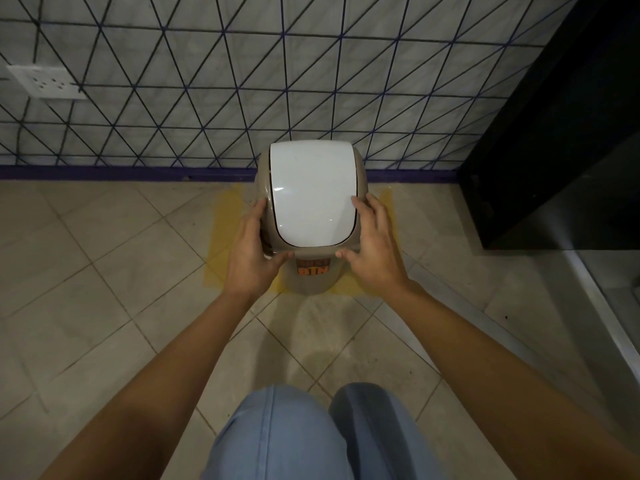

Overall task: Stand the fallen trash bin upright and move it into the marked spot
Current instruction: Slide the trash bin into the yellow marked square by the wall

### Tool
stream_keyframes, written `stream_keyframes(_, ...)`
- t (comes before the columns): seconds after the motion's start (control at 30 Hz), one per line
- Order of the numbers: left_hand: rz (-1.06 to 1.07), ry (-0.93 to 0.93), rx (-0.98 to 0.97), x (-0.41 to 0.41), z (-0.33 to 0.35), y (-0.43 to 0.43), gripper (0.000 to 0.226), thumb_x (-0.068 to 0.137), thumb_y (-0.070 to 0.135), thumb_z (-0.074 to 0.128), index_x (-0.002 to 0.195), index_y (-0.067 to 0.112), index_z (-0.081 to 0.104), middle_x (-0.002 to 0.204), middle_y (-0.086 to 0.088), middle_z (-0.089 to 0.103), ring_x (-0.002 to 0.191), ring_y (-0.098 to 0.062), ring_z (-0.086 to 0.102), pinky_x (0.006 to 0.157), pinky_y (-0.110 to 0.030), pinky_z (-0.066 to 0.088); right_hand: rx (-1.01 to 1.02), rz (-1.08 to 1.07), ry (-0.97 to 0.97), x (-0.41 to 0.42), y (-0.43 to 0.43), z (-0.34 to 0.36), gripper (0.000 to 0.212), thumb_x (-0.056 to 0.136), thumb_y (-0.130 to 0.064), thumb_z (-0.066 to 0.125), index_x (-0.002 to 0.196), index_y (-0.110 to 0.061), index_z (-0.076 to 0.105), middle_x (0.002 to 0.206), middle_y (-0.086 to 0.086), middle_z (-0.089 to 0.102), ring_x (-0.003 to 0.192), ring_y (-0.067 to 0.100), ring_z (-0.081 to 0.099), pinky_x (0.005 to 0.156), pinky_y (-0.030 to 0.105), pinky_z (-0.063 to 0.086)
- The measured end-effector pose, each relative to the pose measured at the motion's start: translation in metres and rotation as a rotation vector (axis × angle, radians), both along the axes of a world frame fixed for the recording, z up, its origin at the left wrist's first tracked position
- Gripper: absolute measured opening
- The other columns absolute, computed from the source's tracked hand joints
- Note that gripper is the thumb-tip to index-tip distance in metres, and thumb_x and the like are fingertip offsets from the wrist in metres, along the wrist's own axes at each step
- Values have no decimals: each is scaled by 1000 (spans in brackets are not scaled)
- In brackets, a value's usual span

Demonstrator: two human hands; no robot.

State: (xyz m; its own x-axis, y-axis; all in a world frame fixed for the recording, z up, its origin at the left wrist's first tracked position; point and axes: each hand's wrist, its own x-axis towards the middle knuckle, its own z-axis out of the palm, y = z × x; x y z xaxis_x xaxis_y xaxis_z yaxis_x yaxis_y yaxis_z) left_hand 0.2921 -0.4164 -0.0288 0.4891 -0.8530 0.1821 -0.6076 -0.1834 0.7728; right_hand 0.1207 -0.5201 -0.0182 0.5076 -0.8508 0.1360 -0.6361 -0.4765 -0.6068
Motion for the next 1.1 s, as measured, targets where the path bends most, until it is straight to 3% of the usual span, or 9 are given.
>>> stream_keyframes(0.07,-3,-25,-5,1,2,-4,96,69,11,80,147,14,24,145,-11,38,131,-28,37,103,-44,42,-24,7,32,3,-2,-1,88,71,-15,78,143,-16,27,154,8,15,141,26,18,111,37,26)
stream_keyframes(0.23,8,-33,-6,7,2,-14,93,71,9,78,146,14,25,147,-12,36,135,-26,32,106,-42,38,-19,6,38,12,-14,-1,89,71,-18,78,143,-14,26,155,9,13,142,27,16,112,40,27)
stream_keyframes(0.4,7,-52,-29,19,-1,-26,89,72,11,77,145,14,28,149,-9,33,134,-20,32,102,-15,28,-7,-1,10,22,-26,-2,93,71,-18,78,145,-14,23,155,8,13,142,26,17,111,37,26)
stream_keyframes(0.57,-13,-21,-21,34,4,-44,88,73,10,77,145,15,28,147,-12,35,131,-28,39,103,-41,42,15,-20,2,37,-44,2,95,69,-16,80,145,-15,23,155,6,14,142,24,16,111,33,25)
stream_keyframes(0.63,-12,-13,-12,39,5,-52,88,72,10,77,145,16,28,148,-12,34,131,-29,40,102,-44,43,25,-35,18,42,-54,3,100,67,-16,81,146,-15,19,156,6,15,142,24,17,111,31,22)
stream_keyframes(0.73,-6,-23,-16,47,2,-64,88,72,10,78,145,16,28,150,-11,33,134,-26,36,106,-36,38,39,-37,13,48,-68,2,108,65,-17,83,147,-14,13,155,8,16,143,23,17,108,27,18)
stream_keyframes(0.8,-11,-45,-17,52,0,-71,88,73,11,77,145,15,28,150,-10,32,136,-23,33,106,-23,31,29,-49,13,51,-75,-1,110,64,-17,83,148,-14,12,155,9,17,142,24,18,110,31,20)
stream_keyframes(0.87,-22,-54,-15,58,0,-82,88,73,12,77,146,16,27,150,-9,32,136,-22,32,102,-18,27,32,-61,-3,55,-84,-4,110,63,-17,84,147,-13,13,154,9,18,142,25,19,111,34,22)
stream_keyframes(1.1,-43,-67,-14,69,3,-118,87,73,8,77,145,12,28,149,-14,33,135,-29,34,106,-43,38,60,-56,-58,66,-118,-5,106,66,-15,82,147,-14,14,155,8,17,142,24,19,113,36,24)
